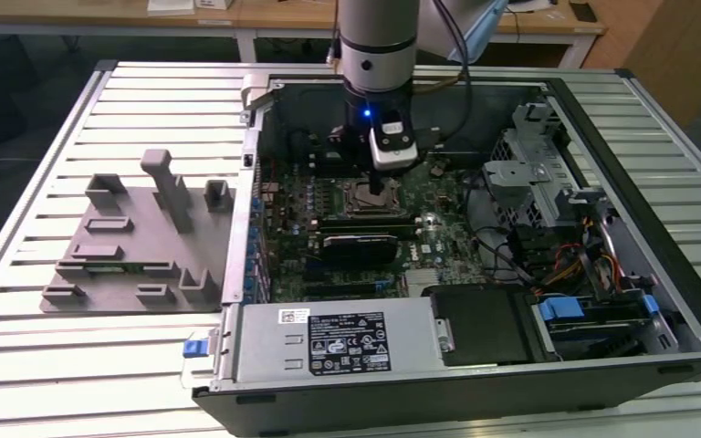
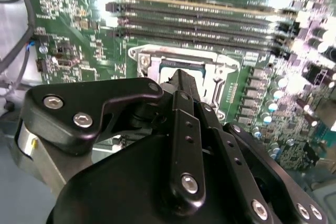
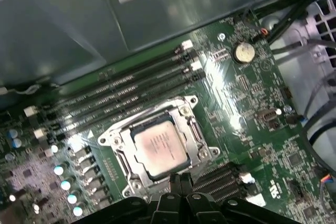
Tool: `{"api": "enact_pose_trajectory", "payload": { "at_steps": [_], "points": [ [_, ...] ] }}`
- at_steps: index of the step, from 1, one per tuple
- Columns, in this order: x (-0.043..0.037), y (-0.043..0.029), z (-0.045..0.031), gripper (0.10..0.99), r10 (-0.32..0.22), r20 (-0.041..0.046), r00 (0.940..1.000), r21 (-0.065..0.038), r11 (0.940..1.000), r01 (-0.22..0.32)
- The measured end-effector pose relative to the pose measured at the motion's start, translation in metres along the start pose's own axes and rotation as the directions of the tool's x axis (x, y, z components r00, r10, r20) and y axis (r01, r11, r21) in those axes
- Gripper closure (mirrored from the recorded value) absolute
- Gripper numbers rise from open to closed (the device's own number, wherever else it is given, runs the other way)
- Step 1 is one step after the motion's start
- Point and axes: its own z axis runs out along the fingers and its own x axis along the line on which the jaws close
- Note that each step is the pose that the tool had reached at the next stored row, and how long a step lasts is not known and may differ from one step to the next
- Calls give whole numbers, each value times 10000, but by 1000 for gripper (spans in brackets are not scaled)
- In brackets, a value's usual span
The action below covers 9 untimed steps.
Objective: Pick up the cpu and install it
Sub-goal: 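Install the second cpu locking lever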
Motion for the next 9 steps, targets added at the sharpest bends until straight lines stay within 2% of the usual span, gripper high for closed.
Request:
{"api": "enact_pose_trajectory", "payload": {
  "at_steps": [5,9],
  "points": [
    [-46,-86,3,980,1,-1,10000,-2,10000,-1],
    [-63,-123,7,980,-5,-3,10000,-8,10000,5]
  ]
}}
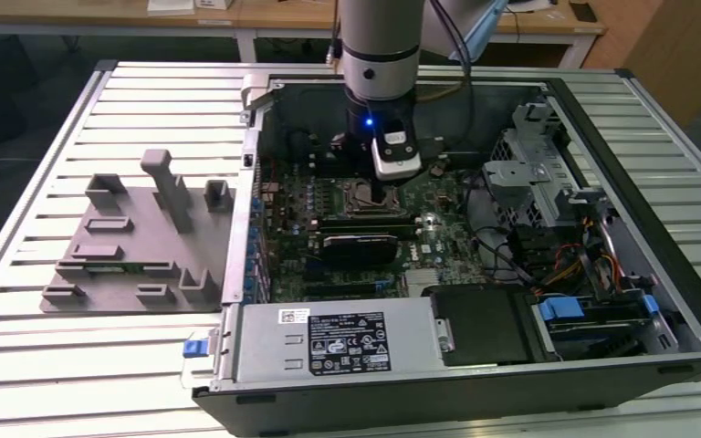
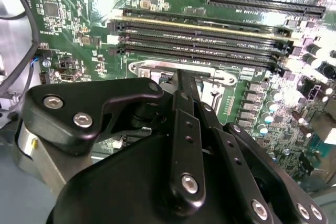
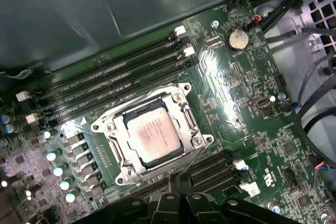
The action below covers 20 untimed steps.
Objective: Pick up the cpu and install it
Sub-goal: 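Install the second cpu locking lever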
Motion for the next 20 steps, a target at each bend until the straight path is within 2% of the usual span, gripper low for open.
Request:
{"api": "enact_pose_trajectory", "payload": {
  "at_steps": [7,16,20],
  "points": [
    [32,-60,10,980,-233,-4,9997,-21,9997,233],
    [69,-110,21,980,-953,-13,9955,-96,9954,953],
    [114,-152,36,980,-1104,-38,9939,-180,9937,1103]
  ]
}}
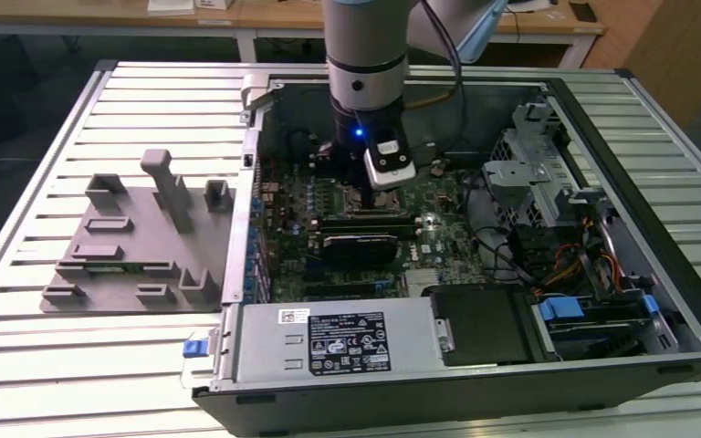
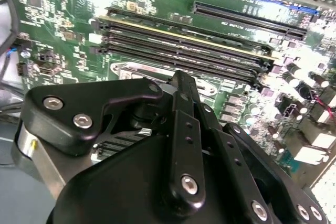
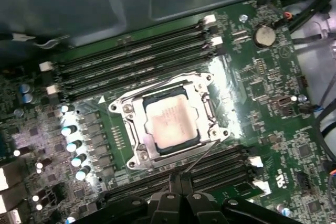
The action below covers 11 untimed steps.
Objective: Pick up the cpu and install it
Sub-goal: 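Install the second cpu locking lever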
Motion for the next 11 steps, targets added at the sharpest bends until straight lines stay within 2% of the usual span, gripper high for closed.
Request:
{"api": "enact_pose_trajectory", "payload": {
  "at_steps": [2,7,11],
  "points": [
    [30,-20,6,980,-63,-16,10000,-49,10000,63],
    [88,-61,16,980,-123,-28,9999,-92,9999,123],
    [89,-62,15,980,-130,-29,9999,-92,9999,130]
  ]
}}
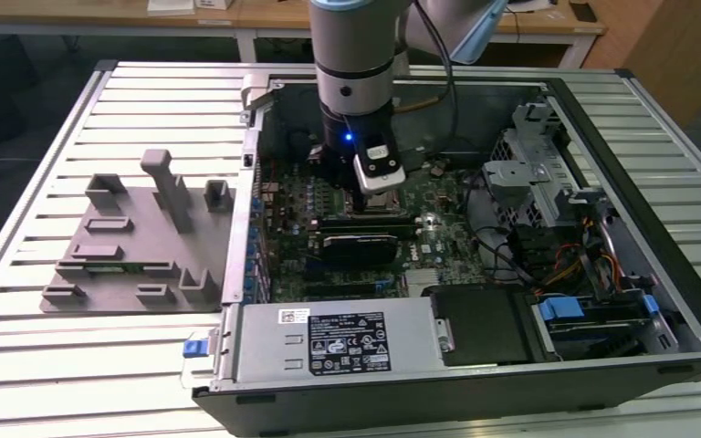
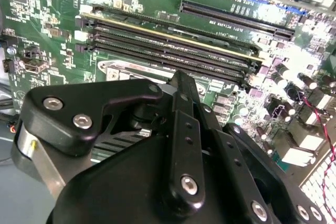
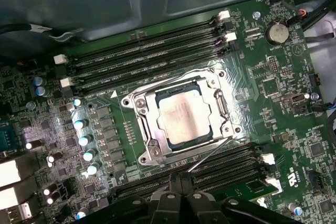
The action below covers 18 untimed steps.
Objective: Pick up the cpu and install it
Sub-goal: 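Install the second cpu locking lever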
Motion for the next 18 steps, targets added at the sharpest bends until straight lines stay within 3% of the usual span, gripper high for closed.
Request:
{"api": "enact_pose_trajectory", "payload": {
  "at_steps": [2,5,11,16,18],
  "points": [
    [0,-4,1,980,1,-5,10000,-8,10000,-1],
    [-7,-26,8,980,19,-82,10000,-196,9998,-21],
    [-23,-80,15,980,46,-174,9998,-461,9989,-54],
    [-32,-116,20,980,85,-337,9994,-837,9964,-112],
    [-33,-120,22,980,87,-353,9993,-865,9962,-118]
  ]
}}
